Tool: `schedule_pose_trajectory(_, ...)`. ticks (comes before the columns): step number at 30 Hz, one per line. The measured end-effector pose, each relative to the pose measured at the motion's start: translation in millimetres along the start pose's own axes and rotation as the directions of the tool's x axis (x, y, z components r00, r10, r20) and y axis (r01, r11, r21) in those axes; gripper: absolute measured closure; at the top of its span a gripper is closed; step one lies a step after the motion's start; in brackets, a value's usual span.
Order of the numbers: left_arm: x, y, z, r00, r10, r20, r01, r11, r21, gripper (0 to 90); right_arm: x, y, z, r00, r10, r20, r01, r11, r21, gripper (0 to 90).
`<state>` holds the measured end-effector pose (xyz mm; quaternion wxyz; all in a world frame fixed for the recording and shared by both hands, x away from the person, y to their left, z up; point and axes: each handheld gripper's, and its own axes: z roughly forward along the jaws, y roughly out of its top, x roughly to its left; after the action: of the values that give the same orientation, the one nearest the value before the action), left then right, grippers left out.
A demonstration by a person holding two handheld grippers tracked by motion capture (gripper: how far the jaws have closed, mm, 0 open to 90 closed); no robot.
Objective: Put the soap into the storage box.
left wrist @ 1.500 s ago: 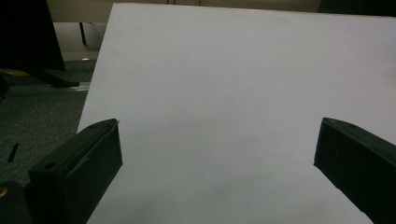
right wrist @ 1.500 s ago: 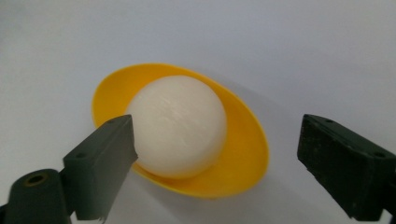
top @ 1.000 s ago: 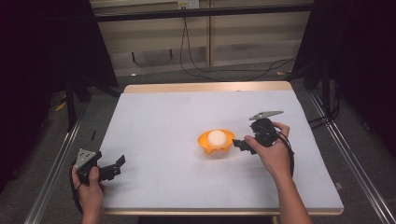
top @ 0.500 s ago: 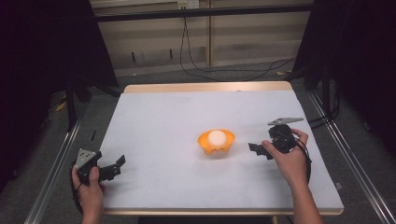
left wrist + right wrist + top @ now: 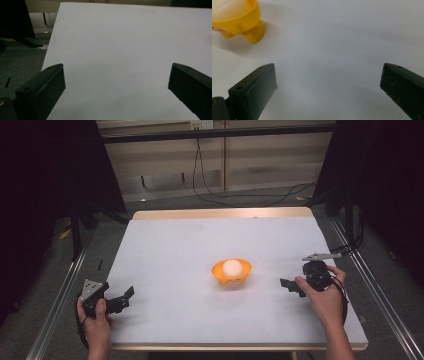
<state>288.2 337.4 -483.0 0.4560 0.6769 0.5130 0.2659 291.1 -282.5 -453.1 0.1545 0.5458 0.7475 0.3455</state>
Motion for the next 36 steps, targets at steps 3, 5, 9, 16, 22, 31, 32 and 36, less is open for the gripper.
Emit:
schedule_pose_trajectory(3, -0.1, 0.0, 0.0, 1.0000, 0.000, 0.000, 0.000, 1.0000, 0.000, 0.9, -5.6, -6.9, -3.1, 0.9999, 0.011, 0.010, -0.011, 0.9999, 0.004, 0.4)
schedule_pose_trajectory(5, 0.0, 0.0, -0.1, 1.0000, 0.003, 0.000, -0.003, 1.0000, 0.000, 0.9, -8.9, -10.8, -4.8, 0.9998, 0.012, 0.013, -0.012, 0.9999, 0.001, 0.4)
schedule_pose_trajectory(9, -0.3, 0.0, -0.1, 1.0000, 0.004, -0.004, -0.004, 1.0000, -0.001, 0.9, -16.7, -19.6, -10.0, 0.9992, 0.028, 0.029, -0.028, 0.9996, 0.003, 0.4)
schedule_pose_trajectory(16, -0.5, -0.1, -0.1, 1.0000, 0.006, -0.006, -0.006, 1.0000, -0.001, 0.9, -30.0, -35.4, -22.1, 0.9973, 0.060, 0.044, -0.058, 0.9980, -0.024, 0.4)
schedule_pose_trajectory(22, -1.1, -0.3, -0.3, 1.0000, 0.008, -0.003, -0.008, 1.0000, -0.004, 0.9, -38.9, -51.3, -31.5, 0.9957, 0.073, 0.058, -0.070, 0.9963, -0.051, 0.6)
schedule_pose_trajectory(31, -1.2, -0.3, -0.4, 0.9999, 0.010, -0.005, -0.010, 0.9999, -0.005, 0.9, -56.6, -78.2, -53.2, 0.9903, 0.113, 0.080, -0.104, 0.9887, -0.108, 0.9)
schedule_pose_trajectory(32, -1.3, -0.3, -0.3, 0.9999, 0.011, -0.006, -0.011, 0.9999, -0.006, 0.9, -58.2, -80.9, -56.1, 0.9903, 0.115, 0.077, -0.106, 0.9880, -0.112, 0.8)
schedule_pose_trajectory(36, -1.4, -0.3, -0.3, 0.9999, 0.011, -0.006, -0.011, 0.9999, -0.005, 0.9, -63.7, -92.2, -65.8, 0.9895, 0.122, 0.078, -0.111, 0.9848, -0.134, 0.8)
